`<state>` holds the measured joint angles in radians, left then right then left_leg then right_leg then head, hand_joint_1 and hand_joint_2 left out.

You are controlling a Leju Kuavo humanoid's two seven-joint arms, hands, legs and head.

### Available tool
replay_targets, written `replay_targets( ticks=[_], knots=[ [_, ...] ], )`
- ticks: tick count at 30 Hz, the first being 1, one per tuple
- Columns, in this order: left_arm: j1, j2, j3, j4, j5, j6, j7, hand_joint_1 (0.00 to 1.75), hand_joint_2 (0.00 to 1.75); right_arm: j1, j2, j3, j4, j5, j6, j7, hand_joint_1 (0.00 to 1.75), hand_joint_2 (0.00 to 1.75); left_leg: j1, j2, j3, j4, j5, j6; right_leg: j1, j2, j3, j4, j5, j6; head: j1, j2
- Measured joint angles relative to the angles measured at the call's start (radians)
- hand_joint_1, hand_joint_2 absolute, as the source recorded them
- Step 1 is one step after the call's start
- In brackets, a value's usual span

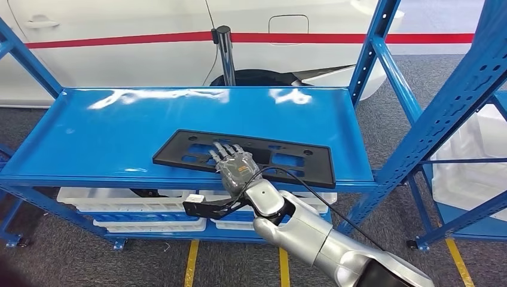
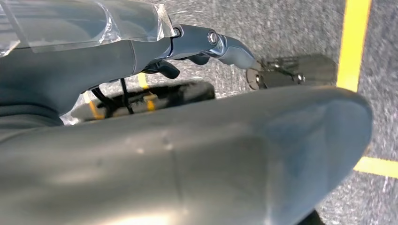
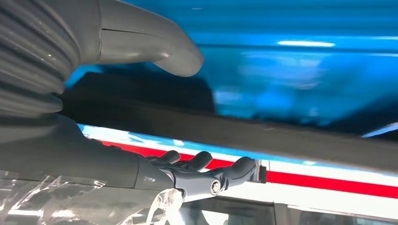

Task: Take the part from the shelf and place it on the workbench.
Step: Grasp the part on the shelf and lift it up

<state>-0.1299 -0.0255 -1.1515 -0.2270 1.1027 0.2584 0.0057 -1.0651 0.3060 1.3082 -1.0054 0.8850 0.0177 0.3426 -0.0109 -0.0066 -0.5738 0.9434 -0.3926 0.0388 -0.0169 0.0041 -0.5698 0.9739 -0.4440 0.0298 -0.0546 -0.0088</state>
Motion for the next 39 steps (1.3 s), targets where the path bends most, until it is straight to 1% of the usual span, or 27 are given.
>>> replay_targets(
  ticks=[1, 2, 3, 5, 6, 7, 8, 10, 11, 12, 13, 15, 17, 18, 20, 21, 22, 24, 29, 30, 31, 32, 34, 35, 36, 38, 39],
  knots=[
    [0.001, 0.000, 0.000, 0.000, 0.001, 0.000, 0.000, 0.00, 0.00, -0.001, 0.000, 0.000, 0.002, -0.003, 0.000, 0.002, 0.00, 1.75, 0.002, 0.000, 0.004, -0.004, 0.002, 0.003, 0.000, -0.001, -0.002, 0.009, -0.007, 0.005, 0.000, 0.000],
    [0.001, 0.000, 0.000, 0.000, 0.001, 0.000, 0.000, 0.00, 0.00, -0.001, 0.000, -0.001, 0.003, -0.006, 0.000, 0.004, 0.00, 1.75, 0.005, 0.000, 0.008, -0.008, 0.004, 0.008, 0.001, -0.001, -0.012, 0.036, -0.025, 0.009, 0.000, 0.000],
    [0.001, 0.000, 0.001, 0.000, 0.002, -0.001, 0.000, 0.00, 0.00, -0.001, 0.001, -0.001, 0.005, -0.010, 0.000, 0.006, 0.00, 1.75, 0.007, 0.000, 0.011, -0.011, 0.006, 0.012, 0.001, -0.001, -0.034, 0.086, -0.054, 0.012, 0.001, 0.000],
    [0.001, -0.001, 0.001, 0.000, 0.005, -0.001, 0.000, 0.00, 0.00, 0.001, 0.000, -0.001, 0.010, -0.019, 0.002, 0.012, 0.00, 1.75, 0.005, 0.000, 0.013, -0.011, 0.004, 0.017, 0.001, -0.001, -0.099, 0.223, -0.118, 0.015, 0.001, 0.000],
    [0.002, -0.001, 0.001, 0.000, 0.008, -0.002, 0.000, 0.00, 0.00, 0.003, 0.000, -0.001, 0.013, -0.026, 0.004, 0.018, 0.00, 1.75, 0.005, 0.000, 0.013, -0.011, 0.004, 0.018, 0.001, -0.001, -0.127, 0.277, -0.135, 0.016, 0.001, 0.000],
    [0.002, -0.001, 0.002, 0.000, 0.011, -0.002, 0.000, 0.00, 0.00, 0.005, 0.000, -0.001, 0.015, -0.034, 0.007, 0.025, 0.00, 1.75, 0.005, -0.001, 0.014, -0.010, 0.003, 0.018, 0.001, -0.001, -0.138, 0.295, -0.132, 0.017, 0.001, 0.000],
    [0.003, -0.001, 0.003, 0.000, 0.014, -0.002, 0.000, 0.00, 0.00, 0.007, 0.000, -0.001, 0.018, -0.044, 0.011, 0.034, 0.00, 1.75, 0.006, -0.001, 0.015, -0.010, 0.003, 0.017, 0.000, -0.001, -0.130, 0.275, -0.111, 0.017, 0.001, 0.000],
    [0.003, -0.002, 0.004, 0.000, 0.018, -0.001, 0.000, 0.00, 0.00, 0.006, 0.002, -0.001, 0.022, -0.062, 0.020, 0.053, 0.00, 1.75, 0.007, -0.004, 0.017, -0.006, -0.001, 0.011, -0.002, -0.001, -0.064, 0.136, -0.041, 0.016, 0.001, 0.000],
    [0.002, -0.002, 0.005, 0.000, 0.019, -0.001, 0.000, 0.00, 0.00, 0.005, 0.003, -0.002, 0.025, -0.071, 0.025, 0.062, 0.00, 1.75, 0.005, -0.005, 0.017, -0.001, -0.005, 0.007, -0.003, 0.000, -0.032, 0.071, -0.016, 0.014, 0.001, 0.000],
    [0.002, -0.002, 0.006, 0.000, 0.021, 0.000, 0.000, 0.00, 0.00, 0.004, 0.006, -0.002, 0.028, -0.078, 0.029, 0.071, 0.00, 1.75, 0.003, -0.005, 0.016, 0.004, -0.009, 0.003, -0.003, 0.000, -0.011, 0.027, -0.002, 0.011, 0.001, 0.000],
    [0.002, -0.002, 0.006, 0.000, 0.024, 0.001, 0.000, 0.00, 0.00, 0.003, 0.007, -0.003, 0.032, -0.085, 0.033, 0.080, 0.00, 1.75, 0.001, -0.006, 0.014, 0.006, -0.011, -0.001, -0.001, 0.001, -0.003, 0.009, 0.001, 0.006, 0.001, 0.000],
    [0.002, -0.001, 0.007, 0.000, 0.029, 0.002, 0.000, 0.00, 0.00, 0.002, 0.011, -0.008, 0.040, -0.100, 0.035, 0.097, 0.00, 1.75, 0.003, -0.006, 0.012, 0.009, -0.014, -0.007, 0.001, 0.002, -0.003, 0.007, 0.002, -0.004, 0.001, 0.000],
    [0.002, -0.001, 0.010, 0.000, 0.031, 0.004, 0.001, 0.00, 0.00, -0.002, 0.015, -0.013, 0.046, -0.113, 0.035, 0.113, 0.00, 1.75, 0.007, -0.004, -0.002, 0.043, -0.036, -0.016, -0.001, 0.001, -0.002, 0.005, 0.005, -0.013, 0.001, 0.000],
    [0.002, -0.001, 0.012, 0.000, 0.032, 0.005, 0.001, 0.00, 0.00, -0.003, 0.017, -0.015, 0.050, -0.117, 0.035, 0.120, 0.00, 1.75, 0.009, -0.003, -0.023, 0.089, -0.063, -0.023, -0.003, 0.000, -0.002, 0.005, 0.006, -0.017, 0.001, 0.000],
    [0.002, -0.001, 0.017, 0.000, 0.033, 0.005, 0.001, 0.00, 0.00, -0.005, 0.019, -0.018, 0.058, -0.124, 0.031, 0.132, 0.00, 1.75, 0.014, -0.001, -0.089, 0.230, -0.127, -0.035, -0.004, -0.001, -0.003, 0.005, 0.005, -0.021, 0.001, 0.000],
    [0.003, -0.001, 0.019, 0.000, 0.034, 0.005, 0.001, 0.00, 0.00, -0.005, 0.019, -0.019, 0.062, -0.127, 0.028, 0.139, 0.00, 1.75, 0.016, -0.001, -0.117, 0.291, -0.147, -0.038, -0.004, -0.002, -0.004, 0.005, 0.005, -0.021, 0.001, 0.000],
    [0.004, -0.001, 0.021, 0.000, 0.035, 0.005, 0.002, 0.00, 0.00, -0.005, 0.019, -0.019, 0.065, -0.130, 0.025, 0.145, 0.00, 1.75, 0.017, -0.001, -0.136, 0.330, -0.157, -0.040, -0.004, -0.002, -0.004, 0.005, 0.005, -0.021, 0.001, 0.000],
    [0.005, -0.001, 0.022, 0.000, 0.036, 0.005, 0.002, 0.00, 0.00, -0.005, 0.019, -0.020, 0.068, -0.135, 0.022, 0.152, 0.00, 1.75, 0.018, 0.000, -0.146, 0.349, -0.155, -0.041, -0.004, -0.002, -0.003, 0.005, 0.005, -0.021, 0.001, 0.000],
    [0.005, -0.001, 0.023, 0.000, 0.036, 0.005, 0.002, 0.00, 0.00, -0.005, 0.019, -0.020, 0.068, -0.135, 0.021, 0.153, 0.00, 1.75, 0.018, 0.000, -0.144, 0.343, -0.151, -0.041, -0.004, -0.002, -0.003, 0.005, 0.005, -0.021, 0.001, 0.000],
    [0.005, -0.001, 0.023, 0.000, 0.036, 0.005, 0.002, 0.00, 0.00, -0.006, 0.019, -0.021, 0.069, -0.136, 0.020, 0.155, 0.00, 1.75, 0.018, 0.000, -0.135, 0.324, -0.140, -0.040, -0.004, -0.001, -0.002, 0.005, 0.005, -0.021, 0.001, 0.000],
    [0.005, -0.001, 0.024, 0.000, 0.037, 0.005, 0.002, 0.00, 0.00, -0.006, 0.020, -0.022, 0.070, -0.138, 0.019, 0.158, 0.00, 1.75, 0.018, 0.000, -0.118, 0.289, -0.121, -0.039, -0.004, -0.001, -0.001, 0.005, 0.005, -0.021, 0.001, 0.000],
    [0.005, -0.001, 0.025, 0.000, 0.037, 0.006, 0.002, 0.00, 0.00, -0.008, 0.022, -0.024, 0.073, -0.141, 0.016, 0.162, 0.00, 1.75, 0.018, 0.000, -0.082, 0.217, -0.088, -0.036, -0.004, 0.000, 0.000, 0.005, 0.004, -0.020, 0.001, 0.000],
    [0.005, -0.001, 0.028, 0.000, 0.038, 0.007, 0.002, 0.00, 0.00, -0.011, 0.025, -0.034, 0.083, -0.148, -0.006, 0.177, 0.00, 1.75, 0.012, 0.000, -0.009, 0.065, -0.032, -0.018, -0.004, 0.000, 0.002, 0.005, 0.001, -0.004, 0.001, 0.000],
    [0.005, -0.001, 0.030, 0.000, 0.039, 0.008, 0.002, 0.00, 0.00, -0.012, 0.027, -0.040, 0.088, -0.150, -0.018, 0.183, 0.00, 1.75, 0.009, 0.000, 0.017, 0.012, -0.015, -0.011, -0.002, 0.000, 0.000, 0.012, -0.006, 0.002, 0.001, 0.000],
    [0.005, -0.001, 0.030, 0.000, 0.039, 0.008, 0.002, 0.00, 0.00, -0.013, 0.027, -0.044, 0.092, -0.152, -0.030, 0.189, 0.00, 1.75, 0.004, -0.001, 0.024, 0.000, -0.013, -0.005, -0.001, 0.000, 0.001, 0.012, 0.000, -0.006, 0.001, 0.000],
    [0.005, -0.001, 0.031, 0.001, 0.040, 0.008, 0.002, 0.00, 0.00, -0.012, 0.028, -0.046, 0.095, -0.151, -0.040, 0.195, 0.00, 1.75, 0.000, -0.003, 0.026, 0.001, -0.013, -0.007, 0.002, -0.001, 0.004, 0.009, 0.002, -0.033, 0.002, 0.000],
    [0.005, -0.001, 0.031, 0.001, 0.041, 0.009, 0.002, 0.00, 0.00, -0.010, 0.028, -0.047, 0.097, -0.150, -0.046, 0.200, 0.00, 1.75, -0.001, -0.003, 0.025, 0.004, -0.014, -0.007, 0.001, -0.002, 0.009, -0.001, 0.008, -0.038, 0.002, 0.000]
  ],
)
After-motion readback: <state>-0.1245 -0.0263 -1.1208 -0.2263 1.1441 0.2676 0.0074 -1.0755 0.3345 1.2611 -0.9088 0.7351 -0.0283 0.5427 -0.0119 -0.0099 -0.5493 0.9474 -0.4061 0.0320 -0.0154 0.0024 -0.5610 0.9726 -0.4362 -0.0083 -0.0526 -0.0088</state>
